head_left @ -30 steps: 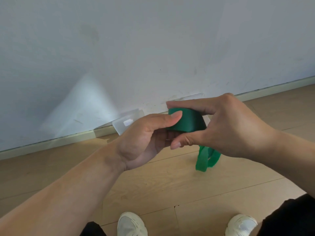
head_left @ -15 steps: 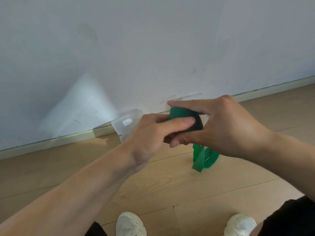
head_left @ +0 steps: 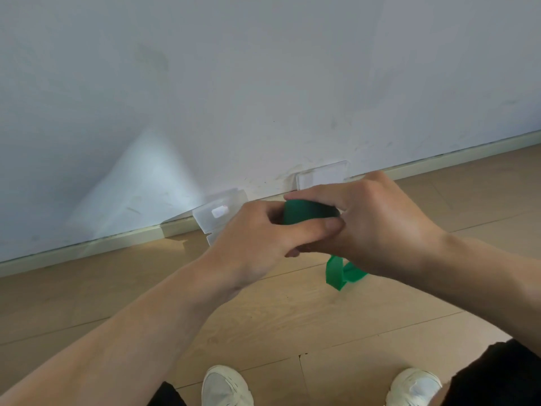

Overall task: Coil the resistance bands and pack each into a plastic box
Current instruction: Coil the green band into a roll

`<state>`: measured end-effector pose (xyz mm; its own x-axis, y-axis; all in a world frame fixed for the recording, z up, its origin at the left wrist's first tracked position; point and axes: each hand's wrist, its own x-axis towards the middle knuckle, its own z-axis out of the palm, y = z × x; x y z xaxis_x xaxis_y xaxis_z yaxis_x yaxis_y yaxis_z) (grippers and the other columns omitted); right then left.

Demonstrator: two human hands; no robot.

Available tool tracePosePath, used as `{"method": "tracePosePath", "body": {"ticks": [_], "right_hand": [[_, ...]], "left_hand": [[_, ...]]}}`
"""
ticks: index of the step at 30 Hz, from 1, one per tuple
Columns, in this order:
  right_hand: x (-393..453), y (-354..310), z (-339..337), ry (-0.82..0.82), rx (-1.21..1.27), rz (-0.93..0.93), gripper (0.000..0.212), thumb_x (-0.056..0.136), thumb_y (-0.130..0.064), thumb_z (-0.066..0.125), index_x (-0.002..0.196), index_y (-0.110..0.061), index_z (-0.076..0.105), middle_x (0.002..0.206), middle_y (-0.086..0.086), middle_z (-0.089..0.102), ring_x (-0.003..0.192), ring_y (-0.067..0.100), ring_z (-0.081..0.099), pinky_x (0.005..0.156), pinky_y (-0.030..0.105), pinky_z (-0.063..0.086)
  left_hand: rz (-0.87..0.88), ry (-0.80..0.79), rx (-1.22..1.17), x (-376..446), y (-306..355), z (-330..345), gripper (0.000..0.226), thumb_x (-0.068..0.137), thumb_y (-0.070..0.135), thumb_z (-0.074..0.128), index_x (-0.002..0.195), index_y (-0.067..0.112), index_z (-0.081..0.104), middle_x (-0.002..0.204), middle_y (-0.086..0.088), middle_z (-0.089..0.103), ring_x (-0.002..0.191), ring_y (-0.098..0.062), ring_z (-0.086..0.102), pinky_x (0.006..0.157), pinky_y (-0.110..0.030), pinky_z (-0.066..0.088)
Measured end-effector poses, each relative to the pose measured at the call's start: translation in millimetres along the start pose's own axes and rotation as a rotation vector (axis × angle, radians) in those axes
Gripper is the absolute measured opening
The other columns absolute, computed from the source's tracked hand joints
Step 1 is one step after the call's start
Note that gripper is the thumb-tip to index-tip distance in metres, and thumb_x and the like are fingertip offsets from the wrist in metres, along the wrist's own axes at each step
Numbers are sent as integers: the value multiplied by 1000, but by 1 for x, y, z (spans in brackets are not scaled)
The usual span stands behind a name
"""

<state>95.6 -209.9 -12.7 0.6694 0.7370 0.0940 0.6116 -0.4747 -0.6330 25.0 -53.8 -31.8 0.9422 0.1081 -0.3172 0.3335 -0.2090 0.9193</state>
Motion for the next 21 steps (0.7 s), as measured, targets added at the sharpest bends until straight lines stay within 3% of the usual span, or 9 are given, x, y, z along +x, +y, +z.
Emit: {"method": "tracePosePath", "body": {"ticks": [2, 3, 5, 7, 10, 12, 15, 17, 21], "right_hand": [[-1, -2, 2, 11, 57, 52, 41, 66, -48, 83, 105, -36, 74, 75, -11, 75, 73, 6, 68, 63, 23, 49], [-1, -3, 0, 6, 92, 76, 47, 63, -48, 86, 108, -38, 74, 82, -14, 77, 77, 1, 69, 67, 20, 51], [0, -5, -7, -31, 156, 95, 64, 60, -43, 92, 120, -41, 70, 97, -27, 75, 71, -20, 62, 72, 2, 45], [0, -6, -13, -32, 209, 87, 68, 59, -41, 91, 124, -39, 68, 103, -36, 64, 54, -26, 52, 69, -6, 37], [-1, -11, -16, -11, 253, 54, 44, 63, -34, 90, 105, -33, 77, 67, -32, 67, 48, -17, 53, 54, -1, 37], [-2, -12, -14, -15, 218, 65, 34, 64, -37, 90, 96, -31, 80, 61, -21, 68, 48, -10, 54, 49, 4, 35], [0, -4, -11, 17, 85, 105, 32, 66, -48, 87, 95, -38, 79, 62, -14, 67, 53, -6, 54, 48, 12, 33], [2, 0, -8, 58, -86, 94, 32, 72, -60, 78, 96, -39, 77, 58, -12, 62, 57, 1, 54, 49, 16, 30], [0, -1, 1, 132, -300, 17, 37, 83, -68, 63, 94, -34, 72, 54, -10, 52, 50, 9, 47, 50, 28, 39]], "left_hand": [[-17, -12, -28, 0, -1, 2, 28, 79, 46, 79, 59, 28, 74, 53, 12, 60, 59, -4, 60, 79, -29, 46], [-25, -36, -65, 0, -2, 2, 32, 84, 39, 76, 54, 27, 71, 49, 11, 55, 56, -4, 57, 80, -30, 43], [-8, -66, -224, 1, -1, 1, 27, 87, 29, 74, 61, 23, 76, 52, 6, 60, 58, -7, 60, 78, -31, 45], [2, -66, -396, 2, 0, -3, 21, 83, 30, 68, 79, 15, 81, 72, -5, 72, 68, -13, 66, 76, -32, 51], [-2, -84, -474, 2, -3, -7, 26, 82, 30, 63, 90, 13, 80, 81, -6, 73, 74, -15, 66, 78, -34, 50], [-43, -123, -489, 1, -3, -8, 28, 83, 31, 63, 99, 11, 77, 81, -4, 71, 73, -14, 65, 80, -36, 49], [-124, -107, -387, 3, -1, -9, 37, 83, 38, 74, 109, 12, 75, 82, 0, 73, 76, -11, 66, 87, -39, 53], [-122, 29, -182, 3, 0, -6, 36, 78, 48, 81, 102, 21, 78, 84, 7, 76, 78, -7, 69, 90, -38, 56], [-27, 192, -27, -2, -1, -2, 23, 72, 51, 83, 83, 31, 81, 68, 16, 72, 66, -2, 66, 72, -28, 48]]}}
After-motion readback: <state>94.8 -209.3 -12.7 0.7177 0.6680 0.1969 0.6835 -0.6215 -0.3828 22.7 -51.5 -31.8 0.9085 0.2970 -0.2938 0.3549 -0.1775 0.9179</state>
